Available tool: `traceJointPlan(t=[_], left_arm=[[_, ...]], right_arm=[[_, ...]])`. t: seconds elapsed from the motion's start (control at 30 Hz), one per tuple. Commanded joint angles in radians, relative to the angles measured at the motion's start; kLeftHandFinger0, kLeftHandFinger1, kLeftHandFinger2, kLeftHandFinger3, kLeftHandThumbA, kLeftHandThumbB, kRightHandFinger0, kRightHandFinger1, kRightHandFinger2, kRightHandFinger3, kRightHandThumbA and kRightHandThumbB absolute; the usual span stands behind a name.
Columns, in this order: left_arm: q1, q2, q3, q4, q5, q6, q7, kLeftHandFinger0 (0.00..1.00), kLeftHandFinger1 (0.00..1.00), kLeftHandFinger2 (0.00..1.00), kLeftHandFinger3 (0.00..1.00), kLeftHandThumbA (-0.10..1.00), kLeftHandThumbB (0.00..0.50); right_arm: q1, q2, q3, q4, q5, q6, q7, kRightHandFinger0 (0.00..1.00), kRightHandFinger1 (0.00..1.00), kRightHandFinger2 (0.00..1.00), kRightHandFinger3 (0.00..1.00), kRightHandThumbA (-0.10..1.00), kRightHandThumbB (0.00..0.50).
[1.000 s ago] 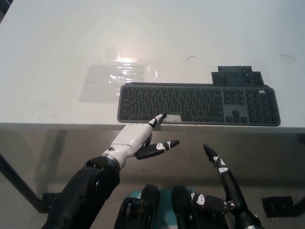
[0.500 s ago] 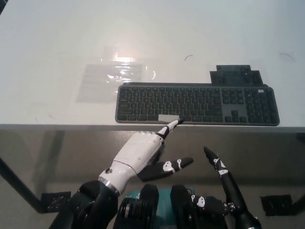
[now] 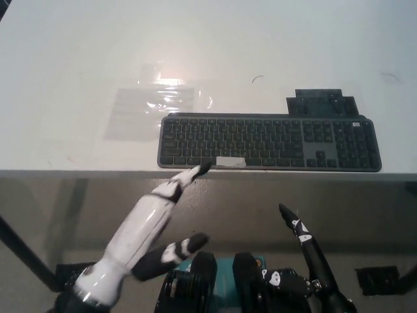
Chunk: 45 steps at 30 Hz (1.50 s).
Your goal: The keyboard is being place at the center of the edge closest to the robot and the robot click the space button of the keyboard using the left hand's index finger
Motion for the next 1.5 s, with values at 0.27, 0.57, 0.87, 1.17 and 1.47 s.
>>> traceJointPlan(t=[0.27, 0.57, 0.87, 1.17, 1.47], left_arm=[[0.105, -0.063, 0.094, 0.311, -0.324, -0.277, 0.000, 1.00, 1.00, 1.00, 1.00, 1.00, 0.382], [0.076, -0.127, 0.144, 0.486, -0.389, -0.185, -0.032, 1.00, 1.00, 1.00, 1.00, 1.00, 0.409], [0.069, -0.152, 0.195, 0.544, -0.383, -0.127, -0.008, 1.00, 1.00, 1.00, 1.00, 1.00, 0.408], [0.086, -0.149, 0.206, 0.533, -0.357, -0.137, -0.006, 1.00, 1.00, 1.00, 1.00, 1.00, 0.376], [0.087, -0.148, 0.205, 0.539, -0.334, -0.152, -0.001, 1.00, 1.00, 1.00, 1.00, 1.00, 0.321]], right_arm=[[0.001, 0.015, 0.006, -0.021, 0.014, -0.056, -0.003, 1.00, 1.00, 1.00, 1.00, 1.00, 0.354], [-0.002, 0.011, 0.008, -0.026, 0.016, -0.056, -0.002, 1.00, 1.00, 1.00, 1.00, 1.00, 0.348], [0.004, 0.016, 0.011, -0.033, 0.015, -0.056, -0.003, 1.00, 1.00, 1.00, 1.00, 1.00, 0.349], [0.015, 0.019, 0.013, -0.044, 0.005, -0.056, -0.005, 1.00, 1.00, 1.00, 1.00, 1.00, 0.347], [0.012, 0.019, 0.013, -0.041, 0.006, -0.056, -0.005, 1.00, 1.00, 1.00, 1.00, 1.00, 0.350]])
